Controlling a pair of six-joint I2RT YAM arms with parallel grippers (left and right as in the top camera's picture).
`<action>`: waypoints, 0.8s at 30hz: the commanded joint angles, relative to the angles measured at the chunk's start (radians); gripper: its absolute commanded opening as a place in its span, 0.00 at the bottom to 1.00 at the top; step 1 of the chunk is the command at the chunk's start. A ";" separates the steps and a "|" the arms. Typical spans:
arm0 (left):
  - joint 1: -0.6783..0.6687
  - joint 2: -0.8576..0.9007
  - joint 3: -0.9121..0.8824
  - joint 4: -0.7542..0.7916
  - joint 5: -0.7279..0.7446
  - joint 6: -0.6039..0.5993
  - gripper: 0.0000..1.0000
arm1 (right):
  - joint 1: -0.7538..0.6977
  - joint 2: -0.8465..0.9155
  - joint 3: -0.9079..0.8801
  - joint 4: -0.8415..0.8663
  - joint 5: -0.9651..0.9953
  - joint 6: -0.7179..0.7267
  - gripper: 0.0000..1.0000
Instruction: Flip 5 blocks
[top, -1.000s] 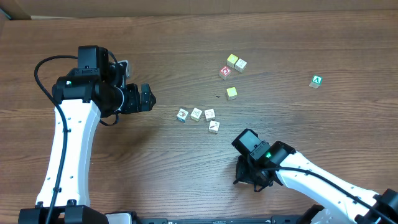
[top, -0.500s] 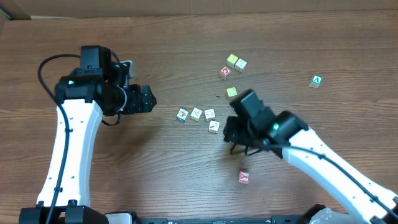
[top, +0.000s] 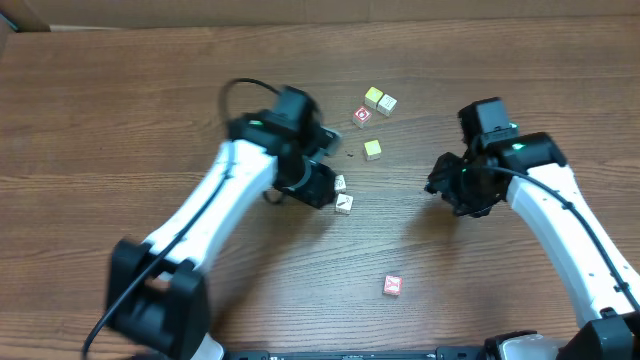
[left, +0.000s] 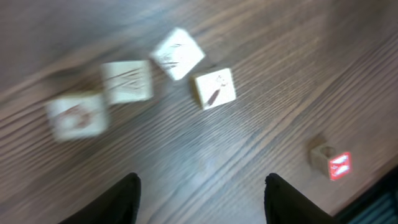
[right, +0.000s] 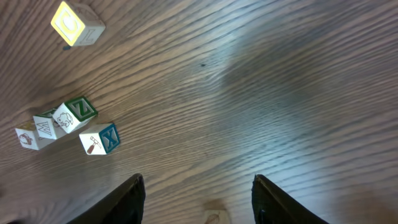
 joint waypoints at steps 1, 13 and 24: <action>-0.067 0.094 -0.004 0.028 -0.042 0.019 0.64 | -0.023 -0.013 0.032 -0.018 -0.027 -0.061 0.56; -0.126 0.248 -0.004 0.143 -0.106 -0.074 0.56 | -0.023 -0.013 0.032 -0.028 -0.058 -0.085 0.56; -0.138 0.249 -0.004 0.211 -0.121 -0.151 0.33 | -0.023 -0.013 0.032 -0.027 -0.061 -0.103 0.56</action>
